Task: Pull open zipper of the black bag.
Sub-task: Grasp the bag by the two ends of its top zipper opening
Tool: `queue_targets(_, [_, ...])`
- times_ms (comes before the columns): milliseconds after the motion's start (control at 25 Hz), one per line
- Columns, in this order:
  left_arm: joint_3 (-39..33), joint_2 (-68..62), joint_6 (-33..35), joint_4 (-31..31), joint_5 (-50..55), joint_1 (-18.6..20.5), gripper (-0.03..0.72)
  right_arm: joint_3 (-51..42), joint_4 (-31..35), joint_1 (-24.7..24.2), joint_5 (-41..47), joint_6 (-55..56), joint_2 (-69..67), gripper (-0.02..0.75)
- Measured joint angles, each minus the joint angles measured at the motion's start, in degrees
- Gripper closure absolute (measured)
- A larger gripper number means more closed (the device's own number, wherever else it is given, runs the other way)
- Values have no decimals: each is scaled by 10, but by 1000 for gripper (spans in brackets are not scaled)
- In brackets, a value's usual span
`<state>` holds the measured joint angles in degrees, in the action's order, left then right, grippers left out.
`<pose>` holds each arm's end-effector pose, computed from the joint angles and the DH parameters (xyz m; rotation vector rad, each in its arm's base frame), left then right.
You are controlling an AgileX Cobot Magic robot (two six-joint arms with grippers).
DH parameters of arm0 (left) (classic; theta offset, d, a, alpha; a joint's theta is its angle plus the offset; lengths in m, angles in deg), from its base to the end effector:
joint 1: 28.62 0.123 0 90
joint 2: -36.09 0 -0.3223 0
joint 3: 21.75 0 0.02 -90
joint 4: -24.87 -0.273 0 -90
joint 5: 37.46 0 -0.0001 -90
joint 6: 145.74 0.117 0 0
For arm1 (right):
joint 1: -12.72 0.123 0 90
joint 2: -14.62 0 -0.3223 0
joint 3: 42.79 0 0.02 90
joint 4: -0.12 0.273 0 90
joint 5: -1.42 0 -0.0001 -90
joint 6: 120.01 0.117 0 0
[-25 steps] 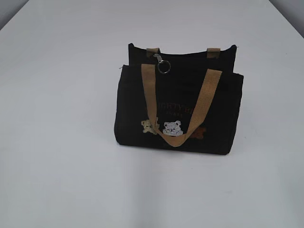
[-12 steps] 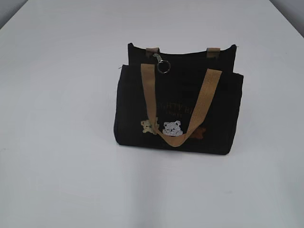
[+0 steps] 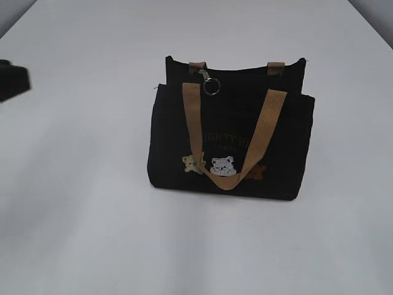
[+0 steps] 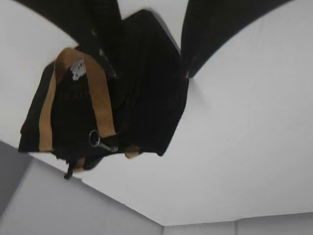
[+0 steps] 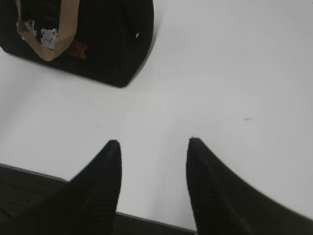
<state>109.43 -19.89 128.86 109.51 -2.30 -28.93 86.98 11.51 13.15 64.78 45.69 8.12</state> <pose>0.1792 -0.0681 0.3092 0.5894 1.7620 -0.4455 -0.0030 0.0206 0.2689 -0.2804 2.0614 0.0925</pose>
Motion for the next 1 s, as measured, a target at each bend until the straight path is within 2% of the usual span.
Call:
queue_targets(80, [8, -135, 199, 98, 57, 0, 388, 0, 0, 0, 0, 0, 0, 391])
queue_targets(120, [16, -180, 253, 113, 81, -1, 388, 0, 0, 0, 0, 0, 0, 391])
queue_targets(200, [45, -269, 333, 131, 106, -11, 383, 0, 0, 0, 0, 0, 0, 391])
queue_targets(320, [95, -373, 399, 142, 112, -46, 366, 0, 3, 0, 0, 0, 0, 391])
queue_targets(480, [154, -457, 427, 143, 86, -103, 328, 0, 18, 0, 0, 0, 0, 391])
queue_targets(800, [265, -565, 430, 143, 71, -165, 302, 0, 29, 0, -2, -6, -1, 391])
queue_targets(880, [287, -584, 429, 144, 67, -183, 367, 1, 51, 0, -3, -37, -23, 391])
queue_targets(1000, [297, -594, 429, 147, 53, -206, 606, 9, 136, 0, -43, -160, -118, 391])
